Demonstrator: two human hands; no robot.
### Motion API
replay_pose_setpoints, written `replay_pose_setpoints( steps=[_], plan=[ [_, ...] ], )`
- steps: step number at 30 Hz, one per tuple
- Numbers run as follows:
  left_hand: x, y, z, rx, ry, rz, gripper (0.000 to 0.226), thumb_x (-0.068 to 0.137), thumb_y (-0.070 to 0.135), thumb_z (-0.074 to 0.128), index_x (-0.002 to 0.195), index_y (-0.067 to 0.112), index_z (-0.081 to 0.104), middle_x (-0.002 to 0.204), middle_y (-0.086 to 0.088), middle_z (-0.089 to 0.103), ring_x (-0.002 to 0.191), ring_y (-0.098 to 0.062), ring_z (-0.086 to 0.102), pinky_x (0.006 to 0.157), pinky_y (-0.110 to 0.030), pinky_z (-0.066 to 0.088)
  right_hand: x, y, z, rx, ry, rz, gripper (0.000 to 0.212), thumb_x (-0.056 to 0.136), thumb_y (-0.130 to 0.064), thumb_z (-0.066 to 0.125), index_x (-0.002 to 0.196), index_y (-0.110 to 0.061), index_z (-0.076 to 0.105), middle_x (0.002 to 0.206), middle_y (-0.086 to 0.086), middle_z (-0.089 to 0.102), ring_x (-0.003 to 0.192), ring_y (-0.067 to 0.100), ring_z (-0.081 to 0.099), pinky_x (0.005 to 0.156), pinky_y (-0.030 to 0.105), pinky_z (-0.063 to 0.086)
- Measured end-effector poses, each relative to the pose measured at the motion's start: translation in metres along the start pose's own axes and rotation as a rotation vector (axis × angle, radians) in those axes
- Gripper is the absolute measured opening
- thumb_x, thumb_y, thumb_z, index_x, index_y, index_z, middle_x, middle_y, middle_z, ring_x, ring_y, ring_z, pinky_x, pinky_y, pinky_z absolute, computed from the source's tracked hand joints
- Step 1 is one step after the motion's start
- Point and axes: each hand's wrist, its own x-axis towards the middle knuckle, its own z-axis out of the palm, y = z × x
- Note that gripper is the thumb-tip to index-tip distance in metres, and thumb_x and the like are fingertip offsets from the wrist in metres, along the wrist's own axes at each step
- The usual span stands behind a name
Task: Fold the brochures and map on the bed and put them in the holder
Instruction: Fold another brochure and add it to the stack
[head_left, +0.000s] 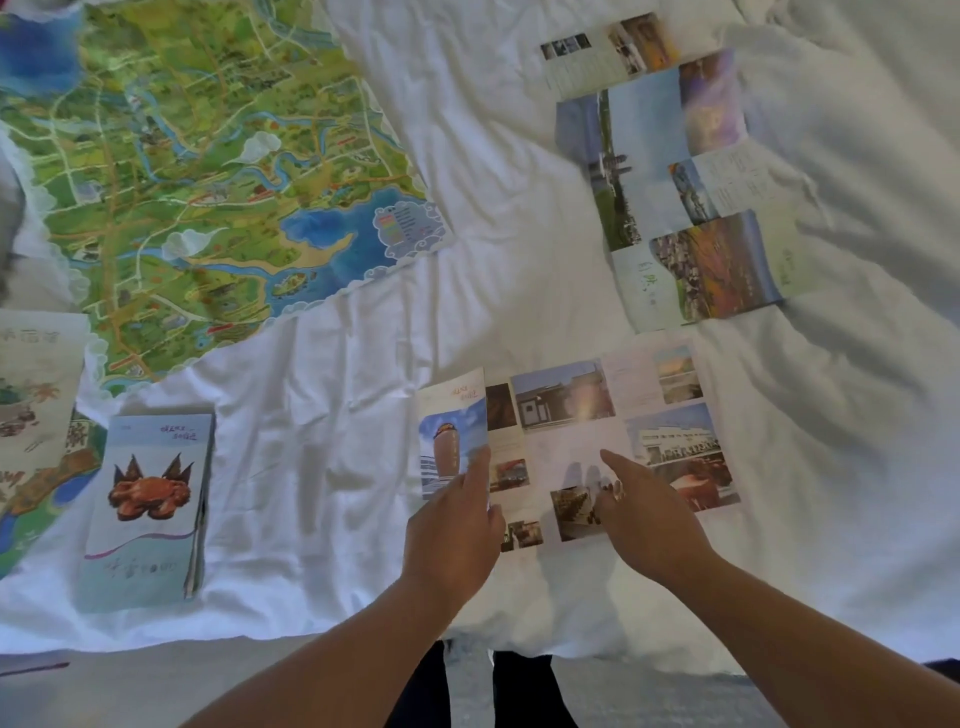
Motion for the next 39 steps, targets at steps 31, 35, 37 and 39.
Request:
replay_pose_setpoints(
  steps=[31, 35, 37, 39],
  plan=[
    [0.017, 0.008, 0.095, 0.423, -0.221, 0.105, 0.100, 0.086, 0.041, 0.054, 0.149, 0.031, -0.023, 0.161, -0.008, -0.015, 0.149, -0.030, -0.011, 0.116, -0.056, 0.020, 0.049, 0.096, -0.029, 0.038, 0.054, 0.129, 0.075, 0.087, -0.044, 0.065, 0.148, -0.019, 0.029, 0.136, 0.003, 0.040, 0.127, 0.025, 0.043, 0.099, 0.040, 0.044],
    [0.014, 0.002, 0.081, 0.371, -0.212, 0.148, 0.088, 0.085, 0.030, 0.049, 0.155, 0.022, -0.004, 0.162, -0.010, -0.002, 0.149, -0.026, -0.004, 0.120, -0.046, 0.020, 0.050, 0.088, -0.026, 0.055, 0.052, 0.138, 0.078, 0.087, -0.050, 0.064, 0.149, -0.021, 0.027, 0.144, 0.004, 0.035, 0.130, 0.025, 0.042, 0.099, 0.042, 0.044],
    [0.011, 0.001, 0.073, 0.339, -0.165, 0.180, 0.075, 0.079, 0.022, 0.055, 0.149, 0.010, 0.028, 0.158, -0.018, 0.017, 0.148, -0.031, 0.012, 0.116, -0.045, 0.031, 0.050, 0.086, -0.024, 0.073, 0.046, 0.141, 0.079, 0.087, -0.053, 0.064, 0.149, -0.021, 0.027, 0.144, 0.005, 0.035, 0.130, 0.025, 0.042, 0.097, 0.041, 0.044],
    [0.008, -0.002, 0.071, 0.300, -0.085, 0.255, 0.043, 0.070, 0.014, 0.066, 0.111, 0.002, 0.059, 0.142, -0.025, 0.044, 0.138, -0.039, 0.037, 0.098, -0.044, 0.051, 0.049, 0.084, -0.021, 0.084, 0.048, 0.146, 0.080, 0.086, -0.053, 0.064, 0.149, -0.020, 0.027, 0.143, 0.005, 0.036, 0.129, 0.025, 0.042, 0.096, 0.041, 0.045]
  ],
)
